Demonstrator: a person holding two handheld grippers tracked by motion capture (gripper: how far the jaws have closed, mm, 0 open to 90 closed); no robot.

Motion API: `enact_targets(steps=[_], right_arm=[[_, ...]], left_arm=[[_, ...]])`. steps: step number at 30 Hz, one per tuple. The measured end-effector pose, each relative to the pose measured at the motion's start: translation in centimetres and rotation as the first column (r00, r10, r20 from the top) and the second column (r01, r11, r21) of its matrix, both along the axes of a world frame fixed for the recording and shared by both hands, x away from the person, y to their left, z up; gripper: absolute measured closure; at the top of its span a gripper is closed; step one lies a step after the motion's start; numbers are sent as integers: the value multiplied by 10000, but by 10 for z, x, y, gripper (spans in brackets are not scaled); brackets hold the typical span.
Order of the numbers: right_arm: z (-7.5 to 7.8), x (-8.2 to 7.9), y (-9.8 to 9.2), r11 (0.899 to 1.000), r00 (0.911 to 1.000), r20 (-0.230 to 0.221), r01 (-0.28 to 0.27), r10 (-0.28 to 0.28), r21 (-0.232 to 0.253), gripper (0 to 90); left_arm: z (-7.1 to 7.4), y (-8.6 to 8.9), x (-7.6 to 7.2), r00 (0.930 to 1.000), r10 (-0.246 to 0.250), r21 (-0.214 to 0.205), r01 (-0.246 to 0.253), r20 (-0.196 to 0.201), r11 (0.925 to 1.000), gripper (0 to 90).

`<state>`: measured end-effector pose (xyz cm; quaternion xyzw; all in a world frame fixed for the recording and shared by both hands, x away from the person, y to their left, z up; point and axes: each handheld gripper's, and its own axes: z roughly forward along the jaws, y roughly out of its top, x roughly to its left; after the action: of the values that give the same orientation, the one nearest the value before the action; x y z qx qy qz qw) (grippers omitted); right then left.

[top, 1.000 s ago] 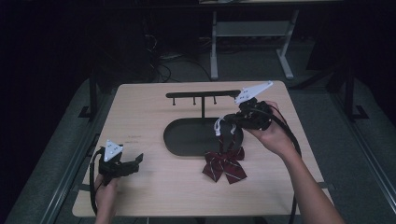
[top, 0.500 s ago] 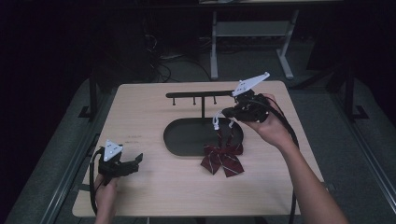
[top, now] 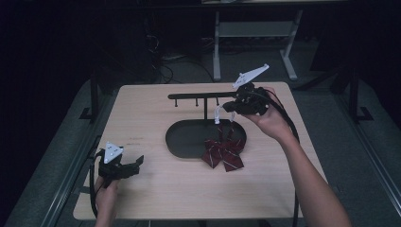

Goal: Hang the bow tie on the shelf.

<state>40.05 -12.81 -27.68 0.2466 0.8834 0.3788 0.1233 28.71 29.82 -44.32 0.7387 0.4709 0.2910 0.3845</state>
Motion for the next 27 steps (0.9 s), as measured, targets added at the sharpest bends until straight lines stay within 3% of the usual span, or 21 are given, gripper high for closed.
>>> enact_targets(steps=[27], right_arm=[[13, 33, 16, 9996, 9999, -16, 101, -101, -279, 883]], left_arm=[[-1, 3, 0, 10000, 83, -122, -83, -28, 9999, 135]])
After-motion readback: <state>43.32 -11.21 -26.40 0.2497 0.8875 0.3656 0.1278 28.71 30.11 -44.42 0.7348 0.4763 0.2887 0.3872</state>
